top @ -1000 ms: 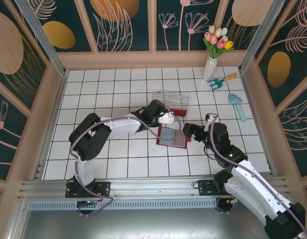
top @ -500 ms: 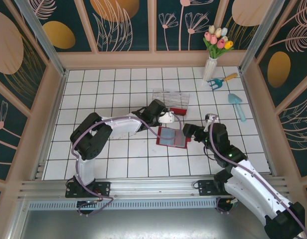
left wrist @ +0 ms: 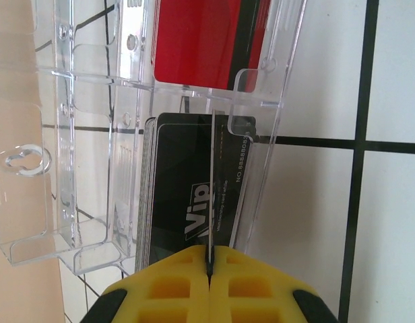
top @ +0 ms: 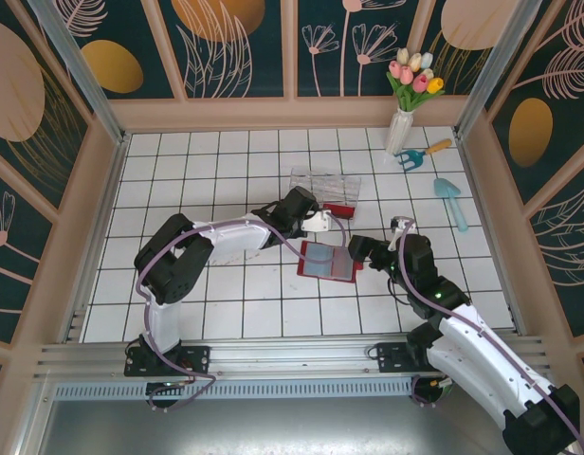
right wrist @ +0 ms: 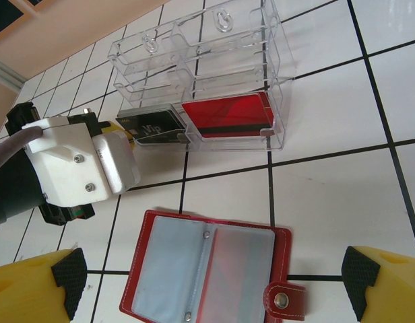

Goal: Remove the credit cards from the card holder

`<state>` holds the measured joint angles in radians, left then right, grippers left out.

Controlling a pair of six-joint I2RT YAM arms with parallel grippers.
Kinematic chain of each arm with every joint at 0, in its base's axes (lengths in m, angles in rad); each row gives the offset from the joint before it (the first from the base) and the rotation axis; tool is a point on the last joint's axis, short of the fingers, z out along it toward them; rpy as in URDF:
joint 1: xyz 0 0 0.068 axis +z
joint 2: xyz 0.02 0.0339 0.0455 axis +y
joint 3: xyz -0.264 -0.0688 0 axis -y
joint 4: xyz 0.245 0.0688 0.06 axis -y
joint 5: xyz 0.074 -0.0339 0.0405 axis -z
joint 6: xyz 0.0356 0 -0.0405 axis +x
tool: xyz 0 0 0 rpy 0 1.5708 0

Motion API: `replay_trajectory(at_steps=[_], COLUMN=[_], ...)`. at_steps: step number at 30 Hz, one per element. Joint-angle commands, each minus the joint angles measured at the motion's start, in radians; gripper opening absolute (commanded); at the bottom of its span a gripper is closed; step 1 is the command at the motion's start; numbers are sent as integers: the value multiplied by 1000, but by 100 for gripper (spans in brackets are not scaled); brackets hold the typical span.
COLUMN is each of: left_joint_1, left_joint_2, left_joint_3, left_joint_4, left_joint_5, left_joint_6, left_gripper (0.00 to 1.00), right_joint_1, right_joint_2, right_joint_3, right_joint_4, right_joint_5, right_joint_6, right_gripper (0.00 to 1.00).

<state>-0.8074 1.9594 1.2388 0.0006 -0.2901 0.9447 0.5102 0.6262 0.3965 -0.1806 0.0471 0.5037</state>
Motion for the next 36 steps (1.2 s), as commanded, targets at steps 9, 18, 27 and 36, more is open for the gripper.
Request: replay_trajectory(at_steps=[9,18,27,36], left_joint_1=[24,25,24,43], left_joint_2=[1,-7,32,66], left_joint_3=[24,55,50,44], left_joint_4=[5,9,41,51], left_joint_5=[8,26,37,56], left_joint_6=[111,108,116,110], left_gripper=[0,0,0,0], right_joint_1=[-11,-16,-22,-23], right_joint_2=[13,26,40,40], right_joint_3=[-21,-30,-27,-25], right_joint_4=[38,46,41,35], right_joint_5=[-27,-27,-27,-27], right_joint_6=[10,13,15,18], right_gripper=[99,99,99,99])
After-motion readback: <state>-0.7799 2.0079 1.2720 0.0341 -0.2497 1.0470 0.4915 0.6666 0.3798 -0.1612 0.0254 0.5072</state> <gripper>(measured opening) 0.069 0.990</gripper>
